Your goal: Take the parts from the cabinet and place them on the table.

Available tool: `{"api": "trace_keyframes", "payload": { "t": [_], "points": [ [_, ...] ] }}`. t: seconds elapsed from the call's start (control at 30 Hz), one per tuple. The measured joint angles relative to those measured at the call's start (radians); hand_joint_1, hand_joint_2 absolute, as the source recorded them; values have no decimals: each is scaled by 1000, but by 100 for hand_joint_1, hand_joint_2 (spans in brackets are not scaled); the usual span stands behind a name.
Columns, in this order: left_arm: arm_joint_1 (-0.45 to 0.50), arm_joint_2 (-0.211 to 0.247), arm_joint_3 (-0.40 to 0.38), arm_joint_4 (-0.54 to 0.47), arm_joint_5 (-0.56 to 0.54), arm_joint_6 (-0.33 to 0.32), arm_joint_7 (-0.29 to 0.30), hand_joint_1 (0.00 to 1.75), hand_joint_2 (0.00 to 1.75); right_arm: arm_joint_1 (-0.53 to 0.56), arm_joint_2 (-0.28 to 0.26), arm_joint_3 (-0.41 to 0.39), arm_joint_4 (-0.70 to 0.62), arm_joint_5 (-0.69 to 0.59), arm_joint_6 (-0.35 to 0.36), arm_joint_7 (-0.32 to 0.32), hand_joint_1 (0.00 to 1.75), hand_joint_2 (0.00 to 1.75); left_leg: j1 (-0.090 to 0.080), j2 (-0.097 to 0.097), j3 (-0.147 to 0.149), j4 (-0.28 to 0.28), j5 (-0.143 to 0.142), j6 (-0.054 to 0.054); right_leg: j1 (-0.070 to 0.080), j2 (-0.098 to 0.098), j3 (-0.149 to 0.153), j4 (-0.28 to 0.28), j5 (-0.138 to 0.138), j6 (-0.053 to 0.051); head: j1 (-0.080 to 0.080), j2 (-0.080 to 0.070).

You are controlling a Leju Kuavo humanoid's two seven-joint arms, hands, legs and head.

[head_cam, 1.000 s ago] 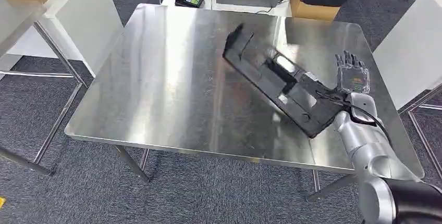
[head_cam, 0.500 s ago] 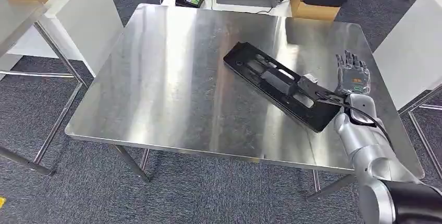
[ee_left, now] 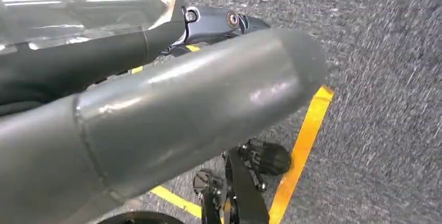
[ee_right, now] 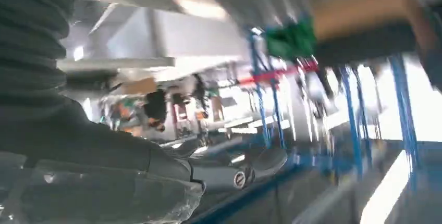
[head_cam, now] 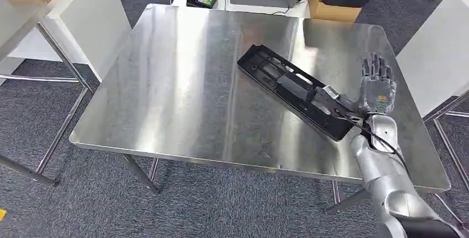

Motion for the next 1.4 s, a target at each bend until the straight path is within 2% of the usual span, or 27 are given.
{"api": "trace_keyframes", "payload": {
  "t": [0.1, 0.2, 0.23, 0.3, 0.4, 0.5, 0.6, 0.67, 0.77, 0.9, 0.93, 0.97, 1.0, 1.07, 1.1, 1.13, 1.17, 1.2, 1.23, 1.27, 1.3, 1.33, 1.37, 1.4],
  "points": [
    [0, 0, 5, 0, -10, 11, -5, 0, 0, 137, 76, -80, -254, -174, -16, -177, 0, 175, 1, -1, 0, 0, -1, -1, 1, 0, 0, 0, -1, -2, 1, 0],
    [0, 0, 10, -3, -18, 20, -5, 0, 0, 288, 186, -158, -514, -341, -23, -362, 0, 175, 3, -3, 0, 0, -3, -3, 1, -2, -3, 0, -4, -5, -1, 0],
    [1, 0, 12, -3, -18, 21, -5, 0, 0, 330, 219, -172, -586, -375, -23, -405, 0, 175, 3, -4, 1, 0, -4, -5, 1, -3, -5, 0, -5, -7, 0, 0],
    [1, 0, 16, -3, -18, 23, -5, 0, 0, 402, 273, -191, -713, -409, -23, -448, 0, 175, 4, -4, 3, -1, -7, -9, 0, -3, -7, 0, -9, -12, 1, 0],
    [0, 0, 17, -4, -18, 23, -5, 0, 0, 457, 318, -212, -820, -420, -24, -456, 0, 175, 4, -1, 6, -1, -8, -10, 0, 0, -7, 0, -9, -12, 0, 0],
    [0, 0, 19, -4, -17, 28, -8, 0, 0, 502, 346, -216, -887, -484, -24, -484, 0, 175, 4, 0, 6, -1, -8, -10, -1, 0, -7, -1, -8, -11, 1, 0],
    [0, 0, 34, -5, -6, 36, -21, 0, 0, 586, 361, -162, -967, -612, 12, -468, 0, 175, 4, -3, 7, -1, -8, -10, -1, -1, -5, 0, -9, -12, 0, 0],
    [0, 0, 44, -5, 6, 41, -26, 0, 0, 639, 365, -110, -1010, -726, 101, -464, 0, 175, 4, -2, 7, -1, -10, -12, 0, 0, -5, 0, -9, -12, 0, 0],
    [-4, 0, 67, -6, 37, 63, -24, 0, 0, 715, 378, -37, -1056, -957, 294, -484, 0, 175, 3, -1, 7, 2, -13, -11, -1, 0, -4, -4, -9, -12, 0, 0],
    [-6, 0, 115, -8, 101, 94, -6, 0, 0, 756, 396, 31, -1053, -1022, 435, -490, 0, 175, -2, -1, 13, 2, -15, -1, -6, 1, 9, -6, -7, -2, 0, 0],
    [-8, -2, 131, -8, 122, 103, -4, 0, 0, 755, 401, 49, -1043, -1024, 459, -492, 0, 175, 3, 2, 17, -9, -7, 5, -2, 2, 12, -4, -6, 0, -1, 0],
    [-10, -8, 145, -8, 141, 112, -3, 0, 0, 755, 404, 63, -1032, -1023, 473, -493, 0, 175, 9, 9, 21, -16, -2, 10, -6, 2, 7, 14, -22, -2, -1, 0],
    [-13, -11, 160, -8, 156, 123, -1, 0, 0, 753, 406, 76, -1021, -1022, 485, -496, 0, 175, 10, 8, 21, -18, -1, 12, -3, 2, -12, 56, -53, -9, 2, 0],
    [-16, -16, 188, -8, 179, 145, 5, 0, 0, 750, 408, 96, -998, -1023, 500, -500, 0, 175, 10, 10, 18, -18, 2, 17, -7, 2, -79, 210, -130, -21, 3, 0],
    [-16, -20, 201, -8, 188, 158, 10, 0, 0, 750, 409, 103, -988, -1027, 504, -502, 0, 175, 9, 10, 14, -18, 3, 17, -7, 2, -114, 287, -158, -21, 5, 0],
    [-16, -23, 213, -8, 196, 167, 15, 0, 0, 750, 410, 109, -977, -1035, 509, -504, 0, 175, 8, 10, 11, -17, 6, 15, -7, 2, -129, 326, -163, -15, 4, 0],
    [-16, -28, 224, -8, 204, 175, 16, 0, 0, 749, 411, 114, -968, -1041, 514, -506, 0, 175, 8, 10, 8, -17, 9, 13, -7, 2, -115, 306, -149, -6, 5, 0],
    [-16, -32, 234, -8, 209, 184, 21, 0, 0, 747, 411, 119, -961, -1050, 517, -506, 0, 175, 8, 10, 6, -17, 13, 9, -7, 2, -79, 244, -121, 4, 5, 0],
    [-17, -37, 242, -7, 218, 194, 26, 0, 0, 742, 412, 123, -955, -1059, 520, -507, 0, 175, 9, 10, 3, -17, 16, 6, -7, 2, -32, 160, -90, 12, 5, 0],
    [-17, -42, 253, -7, 227, 208, 33, 0, 0, 735, 412, 128, -946, -1071, 524, -508, 0, 175, 9, 9, 2, -15, 20, 0, -10, 0, 34, 46, -61, 16, 5, 0],
    [-18, -44, 262, -7, 233, 213, 36, 0, 0, 727, 413, 132, -940, -1075, 526, -508, 0, 175, 7, 9, -1, -13, 23, -6, -8, 0, 61, 1, -58, 5, 5, 0],
    [-18, -47, 269, -7, 235, 219, 37, 0, 0, 726, 413, 135, -934, -1080, 529, -508, 0, 175, 6, 9, -2, -13, 28, -13, 2, 5, 57, 17, -33, -4, 2, 0],
    [-18, -49, 276, -7, 238, 224, 38, 0, 0, 722, 414, 137, -929, -1086, 531, -510, 0, 175, 6, 9, -3, -6, 29, -17, -1, 5, 40, 6, -39, -12, 2, 0],
    [-20, -54, 282, -7, 246, 231, 40, 0, 0, 719, 414, 139, -921, -1094, 532, -510, 0, 175, 9, 9, -4, -9, 37, -26, 3, 6, 35, 10, -36, -22, 0, 0]
  ]
}}
